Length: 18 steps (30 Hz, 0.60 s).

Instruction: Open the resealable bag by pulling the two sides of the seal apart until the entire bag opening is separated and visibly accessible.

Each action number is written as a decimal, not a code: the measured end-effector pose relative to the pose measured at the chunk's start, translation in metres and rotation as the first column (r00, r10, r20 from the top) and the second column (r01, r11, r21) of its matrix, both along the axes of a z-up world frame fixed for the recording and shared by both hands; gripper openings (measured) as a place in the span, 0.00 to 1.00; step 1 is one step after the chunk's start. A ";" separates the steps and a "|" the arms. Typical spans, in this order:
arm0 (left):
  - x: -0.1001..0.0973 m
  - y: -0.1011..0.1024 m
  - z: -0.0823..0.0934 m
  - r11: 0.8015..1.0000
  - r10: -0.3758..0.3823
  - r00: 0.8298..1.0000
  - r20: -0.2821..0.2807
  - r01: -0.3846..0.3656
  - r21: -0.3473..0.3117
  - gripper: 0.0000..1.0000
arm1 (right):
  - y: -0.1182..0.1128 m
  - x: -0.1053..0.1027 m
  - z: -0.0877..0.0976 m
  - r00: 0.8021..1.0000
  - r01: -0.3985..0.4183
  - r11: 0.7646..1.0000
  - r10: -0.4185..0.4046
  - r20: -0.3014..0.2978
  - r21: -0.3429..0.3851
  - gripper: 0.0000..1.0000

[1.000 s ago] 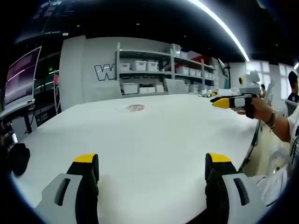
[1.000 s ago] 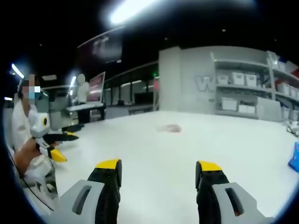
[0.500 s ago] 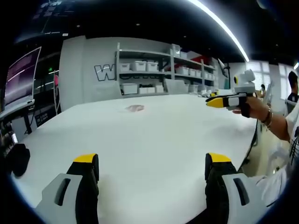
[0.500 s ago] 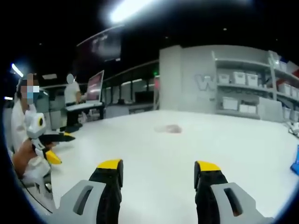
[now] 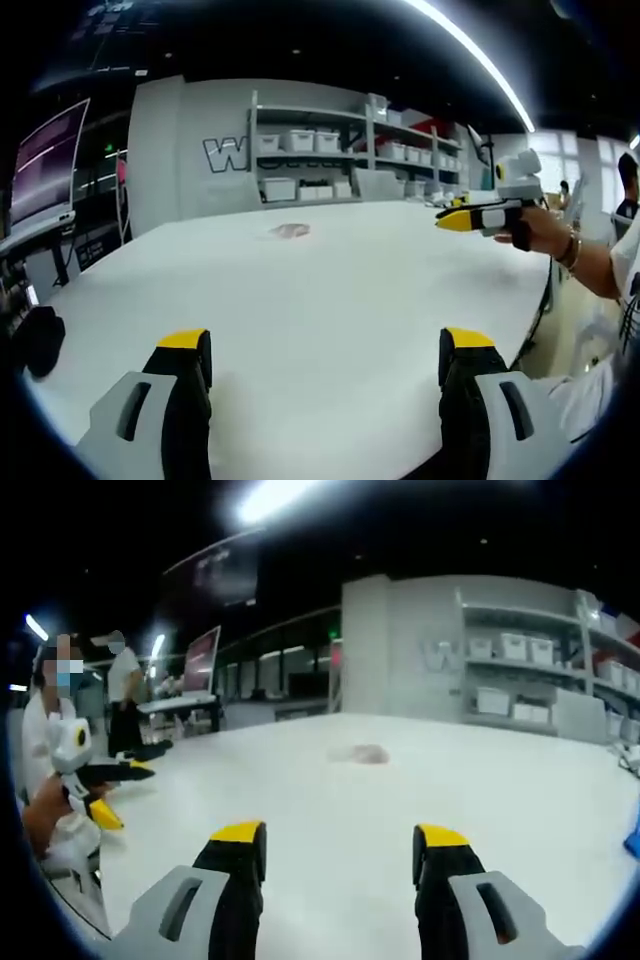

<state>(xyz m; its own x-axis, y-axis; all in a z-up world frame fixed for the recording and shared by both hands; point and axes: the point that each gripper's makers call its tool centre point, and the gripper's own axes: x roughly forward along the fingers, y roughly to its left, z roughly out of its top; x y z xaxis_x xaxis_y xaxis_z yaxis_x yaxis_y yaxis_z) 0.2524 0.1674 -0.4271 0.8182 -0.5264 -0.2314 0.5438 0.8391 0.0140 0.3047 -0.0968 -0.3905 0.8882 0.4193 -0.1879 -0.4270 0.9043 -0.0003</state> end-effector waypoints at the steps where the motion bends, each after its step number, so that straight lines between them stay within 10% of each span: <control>1: 0.000 0.000 0.000 1.000 0.000 1.000 -0.001 0.000 0.000 0.93 | 0.000 0.001 0.000 1.000 0.000 1.000 0.000 -0.001 -0.001 0.58; 18: 0.001 0.001 -0.001 1.000 -0.002 1.000 -0.004 0.001 -0.002 0.93 | 0.002 0.014 0.002 1.000 -0.006 1.000 0.006 -0.012 -0.011 0.56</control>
